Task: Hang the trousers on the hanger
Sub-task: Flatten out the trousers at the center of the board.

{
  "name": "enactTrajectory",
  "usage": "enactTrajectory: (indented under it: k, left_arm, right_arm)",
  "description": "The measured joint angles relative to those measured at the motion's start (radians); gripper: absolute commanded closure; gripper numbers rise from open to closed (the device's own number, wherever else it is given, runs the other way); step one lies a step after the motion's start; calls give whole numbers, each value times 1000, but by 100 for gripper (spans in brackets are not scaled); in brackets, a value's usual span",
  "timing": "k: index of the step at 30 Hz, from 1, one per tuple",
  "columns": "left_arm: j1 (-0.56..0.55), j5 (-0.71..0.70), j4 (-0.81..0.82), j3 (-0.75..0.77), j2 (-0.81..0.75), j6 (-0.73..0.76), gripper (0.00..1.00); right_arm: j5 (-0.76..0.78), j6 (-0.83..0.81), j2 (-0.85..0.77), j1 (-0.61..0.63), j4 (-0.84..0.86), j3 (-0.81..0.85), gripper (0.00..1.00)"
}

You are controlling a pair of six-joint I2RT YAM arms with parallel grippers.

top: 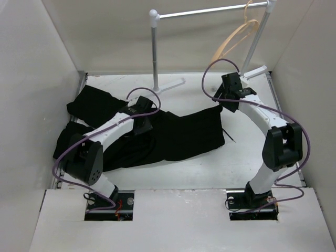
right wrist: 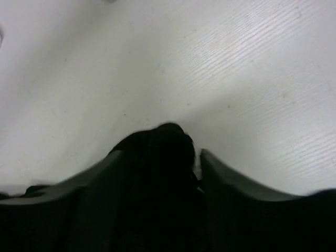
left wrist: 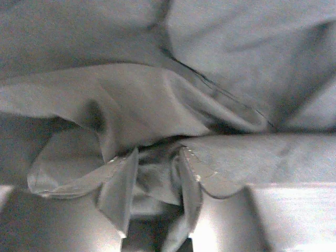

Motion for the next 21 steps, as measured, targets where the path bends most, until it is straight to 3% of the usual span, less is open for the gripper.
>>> enactTrajectory:
  k: [3,6,7,8,10,11,12,15,21]
  left_arm:
    - [-79,-39,-50,54,-60,0,59]
    - [-248,-83,-73,154,-113,-5,56]
    - [-322,-96,-73,193,-115,-7,55]
    - [-396,-105,-69,233,-101,-8,55]
    - [-516,-119,-55,309,-41,-7,54]
    - [-564,-122,-41,346,7,-4,54]
    - [-599,-123,-24,378,62,3,54]
    - [-648,-129,20,450,237,35,52]
    - [-657,-141,42,608,514,140,49]
  right_arm:
    - [-50,-6,-31,-3,10,-8,15]
    - [-103,-2,-143,-27,30,-73,15]
    - [-121,5,-199,-52,37,-110,23]
    - [-132,9,-250,-81,43,-143,37]
    - [-158,30,-356,-154,61,-225,76]
    - [-172,44,-406,-196,71,-273,85]
    - [-189,60,-449,-235,77,-319,87]
    - [-244,100,-541,-317,79,-441,84]
    - [-363,159,-676,-425,74,-630,58]
